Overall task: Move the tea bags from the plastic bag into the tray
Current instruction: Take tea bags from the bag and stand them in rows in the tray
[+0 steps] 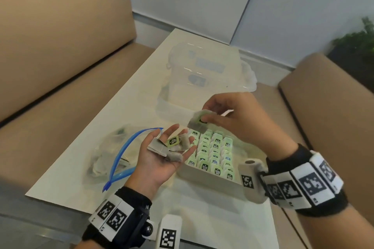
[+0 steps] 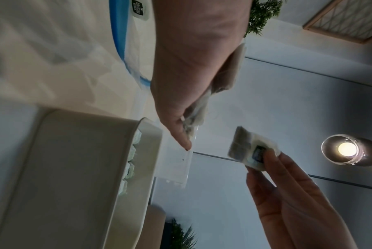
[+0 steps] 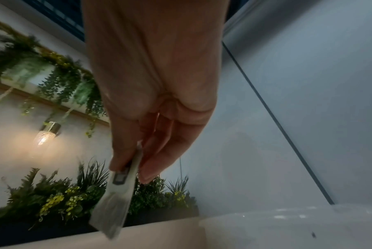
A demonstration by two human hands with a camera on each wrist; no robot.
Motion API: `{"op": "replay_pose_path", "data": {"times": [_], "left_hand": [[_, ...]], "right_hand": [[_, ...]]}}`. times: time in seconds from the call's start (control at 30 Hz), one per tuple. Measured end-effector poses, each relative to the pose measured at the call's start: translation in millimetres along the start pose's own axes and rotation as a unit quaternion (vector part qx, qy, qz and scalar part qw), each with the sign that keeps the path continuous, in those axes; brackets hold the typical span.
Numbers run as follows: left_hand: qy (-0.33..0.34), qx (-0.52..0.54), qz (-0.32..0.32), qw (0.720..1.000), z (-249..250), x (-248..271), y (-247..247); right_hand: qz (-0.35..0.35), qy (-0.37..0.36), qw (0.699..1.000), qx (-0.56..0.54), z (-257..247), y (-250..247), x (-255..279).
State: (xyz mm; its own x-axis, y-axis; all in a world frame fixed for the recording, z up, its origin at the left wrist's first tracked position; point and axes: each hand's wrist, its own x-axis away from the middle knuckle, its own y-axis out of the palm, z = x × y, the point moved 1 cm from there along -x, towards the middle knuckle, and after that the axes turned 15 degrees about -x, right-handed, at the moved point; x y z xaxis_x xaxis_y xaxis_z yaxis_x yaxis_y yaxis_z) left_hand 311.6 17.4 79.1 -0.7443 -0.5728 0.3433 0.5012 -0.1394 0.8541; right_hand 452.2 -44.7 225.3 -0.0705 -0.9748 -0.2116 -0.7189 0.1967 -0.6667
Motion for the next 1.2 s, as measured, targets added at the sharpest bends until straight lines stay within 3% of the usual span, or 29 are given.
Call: {"op": "replay_pose_path", "data": {"times": [0.23,0.43,0.53,0.67,0.87,1.2], "left_hand": [[-0.011,0.001,-0.050,0.999,2.6,-5.4,3.2],[0.009,-0.012,-0.020,1.000,11.1,-6.7,3.5],[0.023,-0.020,-0.015,0.999,17.5,-7.9,2.9],[0.028,-0.030,-0.004,0.999,20.9,-8.7,0.2],[0.026,-0.028,-0.002,0.999,21.4,-7.4,-2.4],[0.031,-0.036,0.005,0.999,23.7,-6.3,-6.0]], "right_hand": [[-0.058,0.052,0.996,0.040,0.1,-39.2,2.1],[-0.122,0.085,0.982,0.117,28.7,-50.2,11.7],[-0.177,0.158,0.961,0.145,57.9,-47.1,20.6],[-0.301,0.265,0.900,0.172,104.3,-30.0,32.2],[-0.396,0.339,0.845,0.117,144.4,-4.7,28.2],[-0.429,0.244,0.808,0.322,160.4,28.2,12.3]]}}
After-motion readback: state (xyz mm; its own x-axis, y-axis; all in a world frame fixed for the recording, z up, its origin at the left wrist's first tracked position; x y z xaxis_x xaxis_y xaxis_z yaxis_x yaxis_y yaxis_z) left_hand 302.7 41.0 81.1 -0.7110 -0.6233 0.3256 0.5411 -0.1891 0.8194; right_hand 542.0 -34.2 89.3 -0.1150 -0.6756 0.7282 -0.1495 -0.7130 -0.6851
